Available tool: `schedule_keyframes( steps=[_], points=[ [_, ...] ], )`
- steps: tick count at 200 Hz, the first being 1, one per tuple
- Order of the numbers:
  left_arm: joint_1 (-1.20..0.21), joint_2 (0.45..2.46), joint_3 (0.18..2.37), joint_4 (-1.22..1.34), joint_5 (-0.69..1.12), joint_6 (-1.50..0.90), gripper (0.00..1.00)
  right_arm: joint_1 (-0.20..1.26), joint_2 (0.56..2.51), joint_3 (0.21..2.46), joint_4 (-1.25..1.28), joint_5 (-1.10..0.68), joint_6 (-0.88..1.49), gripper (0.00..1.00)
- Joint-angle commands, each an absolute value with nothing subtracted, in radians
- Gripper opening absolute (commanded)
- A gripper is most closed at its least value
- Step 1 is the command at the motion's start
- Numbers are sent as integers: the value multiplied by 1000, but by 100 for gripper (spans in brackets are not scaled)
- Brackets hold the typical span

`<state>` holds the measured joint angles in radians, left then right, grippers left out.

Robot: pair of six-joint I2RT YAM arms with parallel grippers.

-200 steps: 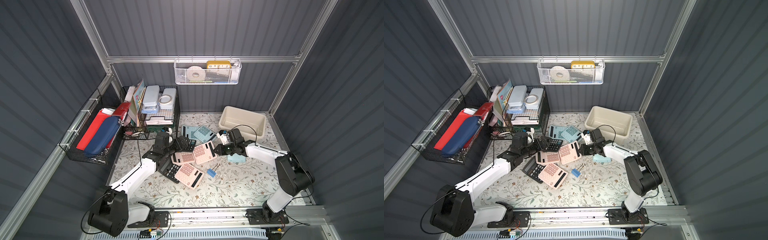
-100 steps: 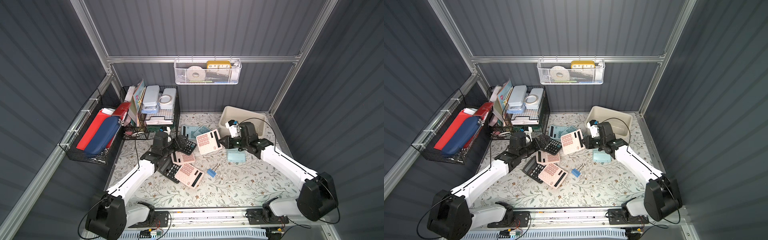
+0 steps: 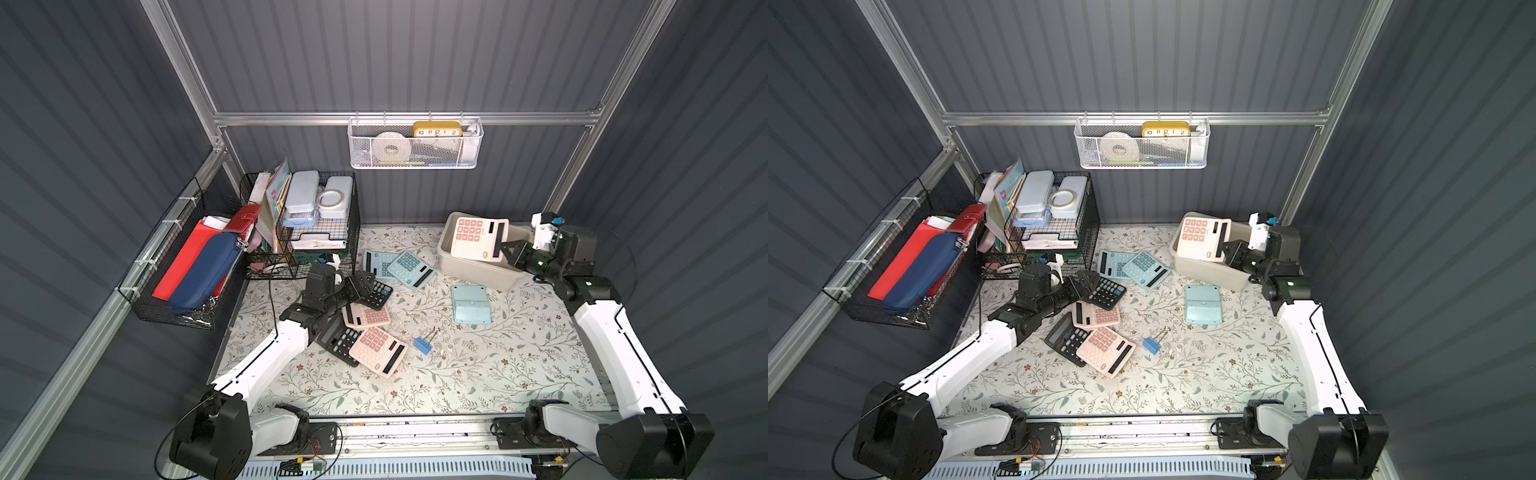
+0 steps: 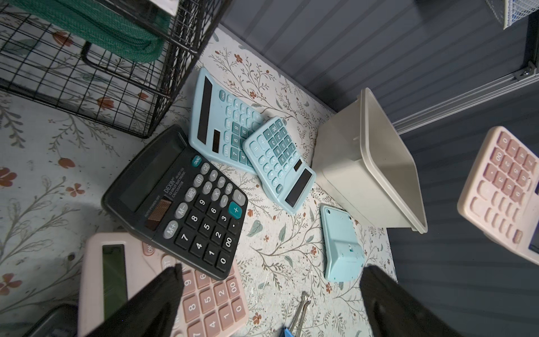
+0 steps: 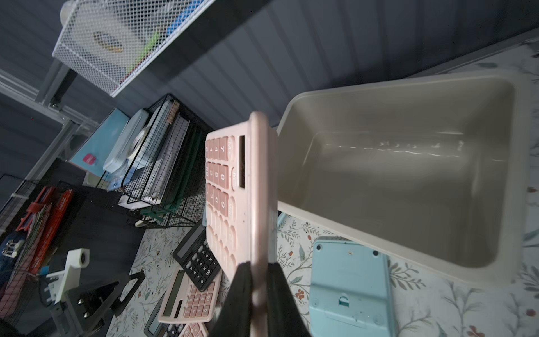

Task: Put the calculator in the storage box
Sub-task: Place the calculator in the storage box.

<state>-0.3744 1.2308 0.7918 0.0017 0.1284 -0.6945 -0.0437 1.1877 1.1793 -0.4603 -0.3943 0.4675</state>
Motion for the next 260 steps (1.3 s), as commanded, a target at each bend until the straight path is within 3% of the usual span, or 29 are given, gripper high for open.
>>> schedule_keyframes(
  steps=[1,109,260],
  points=[
    [-377,1220,802,-11,121,-687,99,-105,1219,1256,-567,-309,483,0],
    [-377,1233,787,-4,115,-695,99,-159,1588,1499,-782,-134,457,0],
    [-377,1243,788,-19,105,-690,99,-51,2022,1796,-920,136,470,0]
  ],
)
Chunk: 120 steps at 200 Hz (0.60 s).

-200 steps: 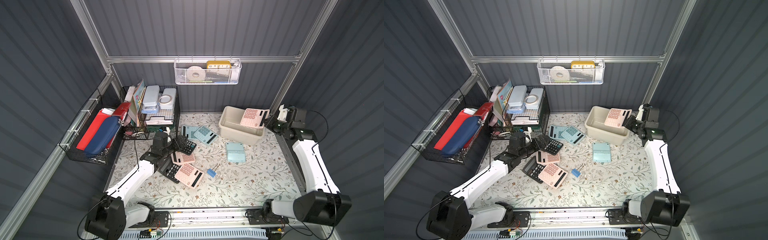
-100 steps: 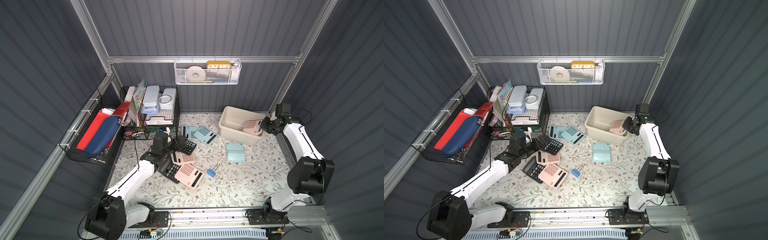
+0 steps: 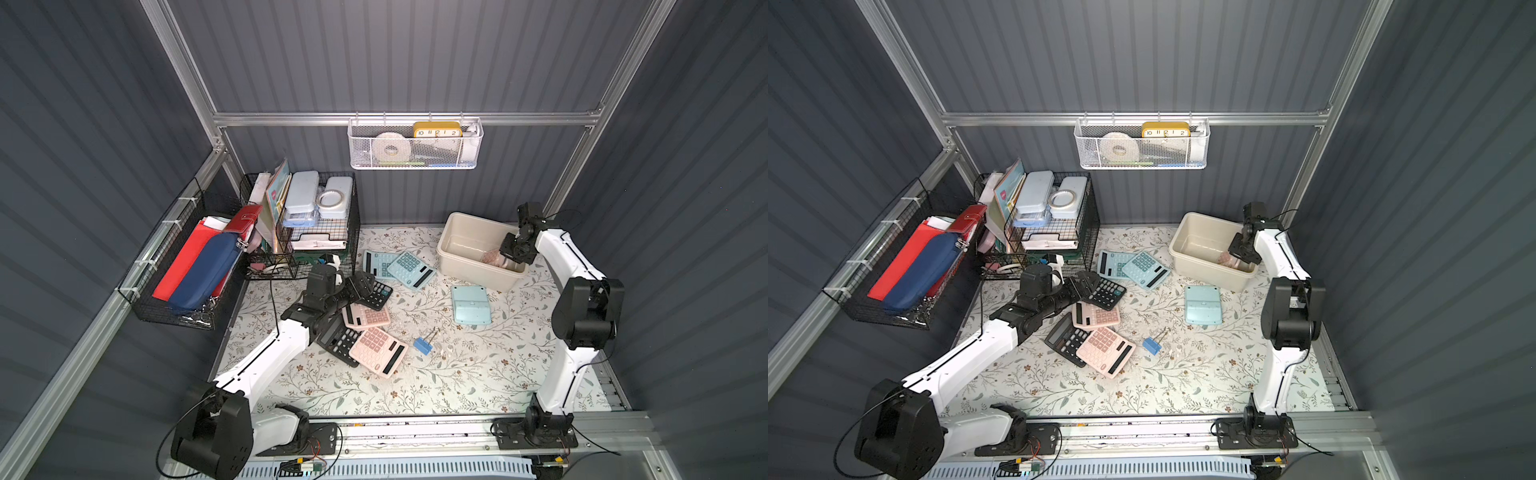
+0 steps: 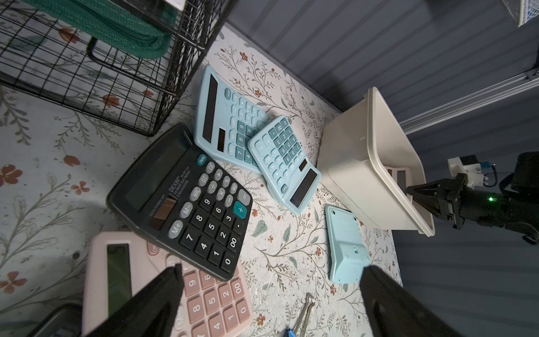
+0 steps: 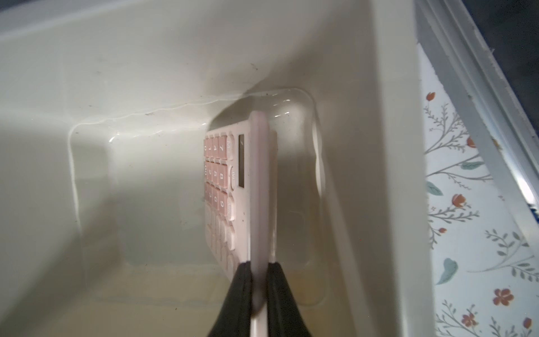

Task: Put the calculator in the storage box
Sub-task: Place the calculator in the storage box.

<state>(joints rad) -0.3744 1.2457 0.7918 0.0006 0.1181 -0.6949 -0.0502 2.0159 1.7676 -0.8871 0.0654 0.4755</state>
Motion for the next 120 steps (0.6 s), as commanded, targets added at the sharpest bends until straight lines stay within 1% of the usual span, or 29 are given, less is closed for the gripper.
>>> schedule_keyframes(
  steps=[1,4,29,43,64,81,120],
  points=[
    [-377,1243,788,-20,105,-690,99,-51,2022,1796,-920,139,470,0],
    [-377,1243,788,-20,104,-690,99,-50,2022,1795,-922,144,469,0],
    [-377,1251,791,-22,102,-687,99,-51,2015,1796,-932,178,464,20],
    [-377,1257,793,-22,100,-687,99,-51,2009,1807,-941,182,458,28],
    [-377,1261,800,-31,93,-684,99,-50,2002,1838,-964,180,448,34],
    [-377,1257,809,-48,77,-680,99,-51,1996,1872,-994,173,438,36],
    [-377,1256,840,-108,-1,-647,99,-51,1923,1872,-1003,121,423,47]
  ],
)
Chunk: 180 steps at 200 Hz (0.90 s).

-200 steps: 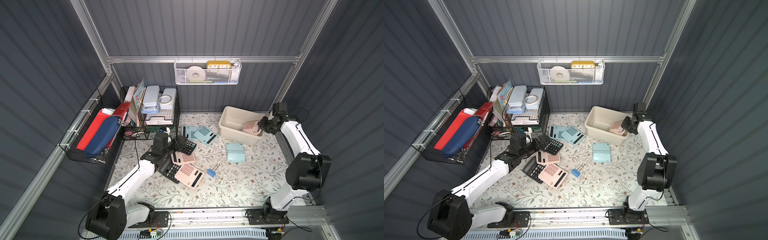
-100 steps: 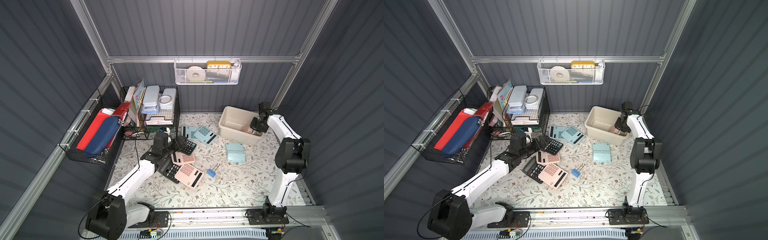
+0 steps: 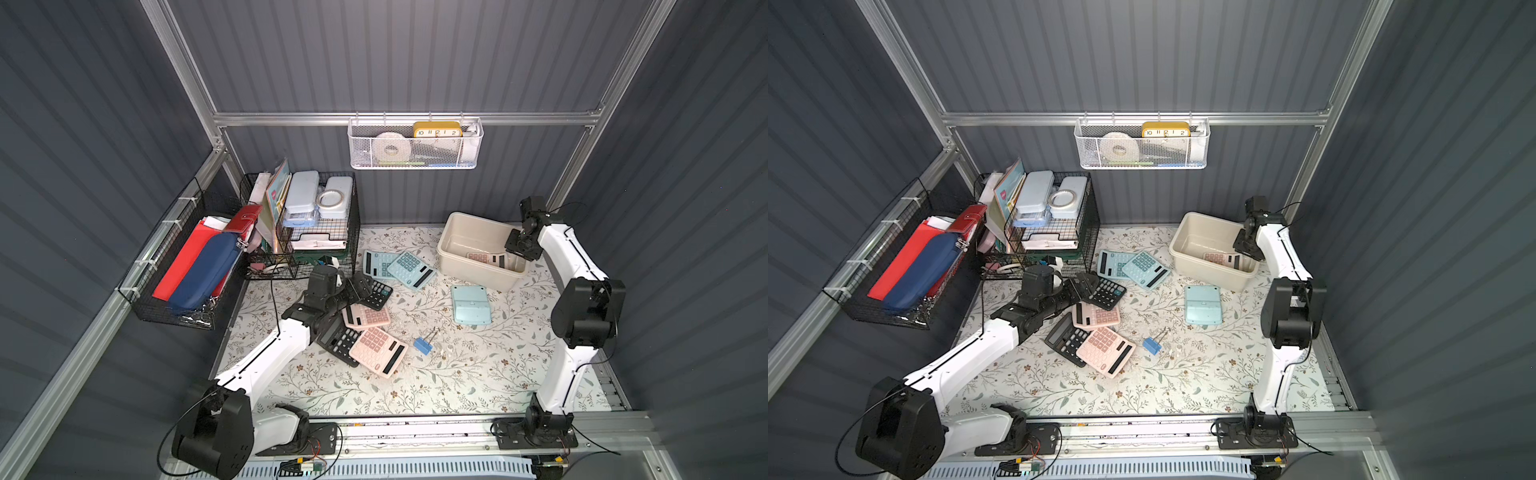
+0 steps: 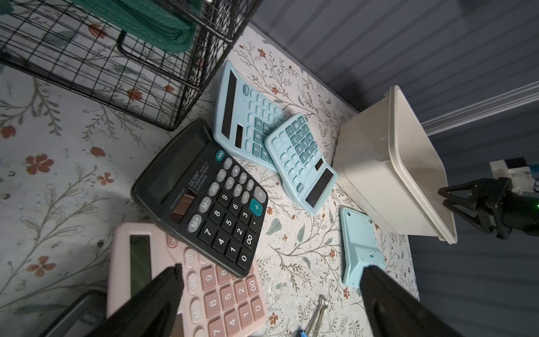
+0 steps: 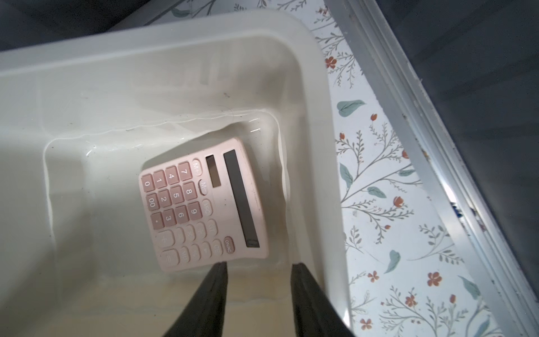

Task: Put the calculator in the storage box
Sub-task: Place the calculator in the storage box, then pick up the calculator at the center of the board.

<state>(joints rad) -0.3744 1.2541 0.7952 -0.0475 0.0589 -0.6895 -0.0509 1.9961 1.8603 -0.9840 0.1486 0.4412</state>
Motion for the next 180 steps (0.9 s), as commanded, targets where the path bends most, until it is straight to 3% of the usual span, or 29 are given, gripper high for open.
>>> schedule_keyframes(
  steps=[1,68,93,180],
  points=[
    [-377,1257,842,-111,-3,-646,99,-51,1920,1870,-1003,118,422,47],
    [-366,1363,935,-223,-68,-603,99,-52,1653,1635,-874,-60,370,75],
    [-347,1413,928,-223,-46,-619,99,-52,1523,1480,-781,-117,357,99],
    [-334,1302,787,-307,134,-711,98,-35,1313,1183,-695,-285,390,99]
  ],
)
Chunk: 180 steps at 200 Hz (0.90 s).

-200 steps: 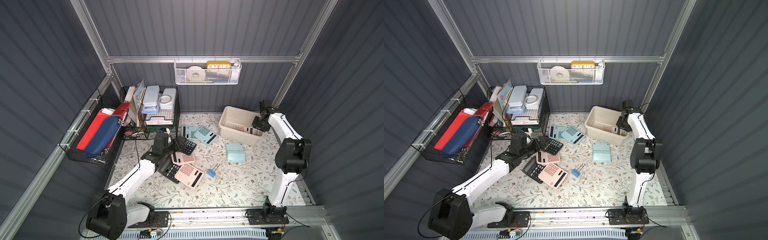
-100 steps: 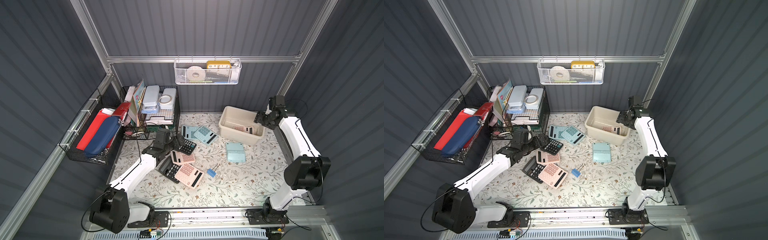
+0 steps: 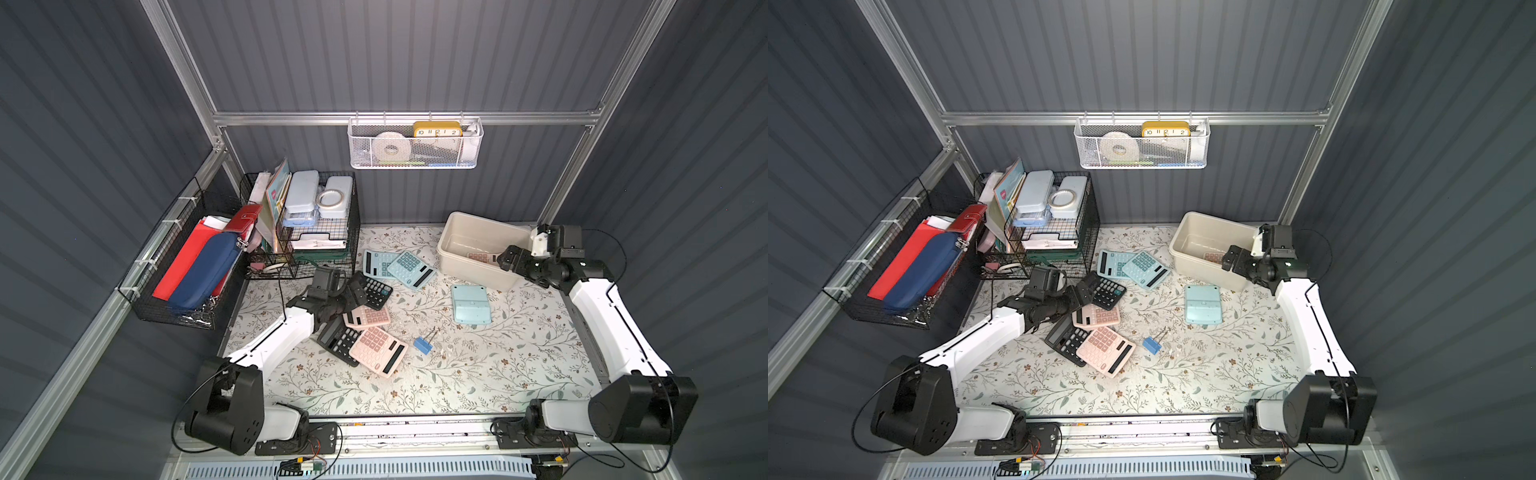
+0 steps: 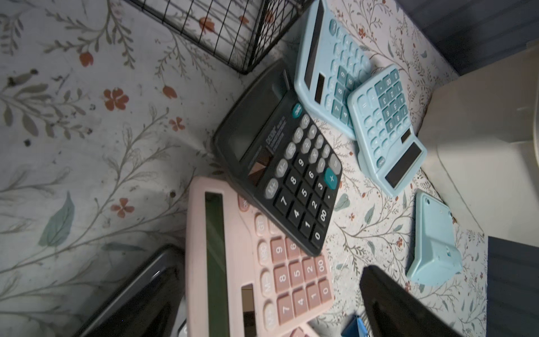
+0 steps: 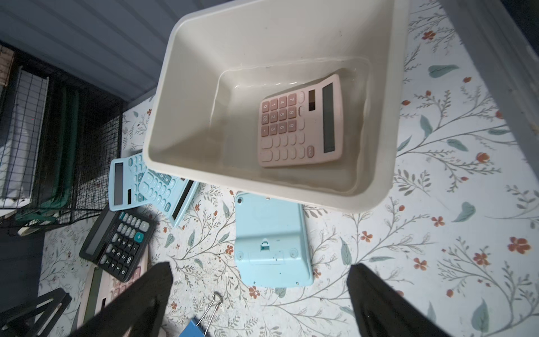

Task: Put the calculator in the storage box
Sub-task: Pick up the calculator at the center of the board.

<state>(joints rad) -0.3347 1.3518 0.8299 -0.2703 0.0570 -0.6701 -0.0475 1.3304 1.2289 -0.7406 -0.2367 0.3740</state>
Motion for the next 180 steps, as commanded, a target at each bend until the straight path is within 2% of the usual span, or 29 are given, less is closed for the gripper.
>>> schedule_keyframes(
  steps=[1,58,128,141,161,180],
  points=[
    [-334,1300,786,-306,137,-713,98,-34,1312,1181,-695,-284,390,99],
    [-328,1293,742,-295,141,-775,86,-26,1306,1168,-718,-279,397,99],
    [-276,1263,685,-287,126,-807,91,-20,1298,1157,-708,-313,410,99],
    [-256,1269,669,-255,166,-810,86,-17,1299,1155,-704,-316,413,99],
    [-242,1279,662,-213,221,-819,71,-15,1302,1155,-700,-324,416,99],
    [-240,1288,662,-194,239,-826,65,-15,1301,1152,-700,-325,415,99]
  ],
)
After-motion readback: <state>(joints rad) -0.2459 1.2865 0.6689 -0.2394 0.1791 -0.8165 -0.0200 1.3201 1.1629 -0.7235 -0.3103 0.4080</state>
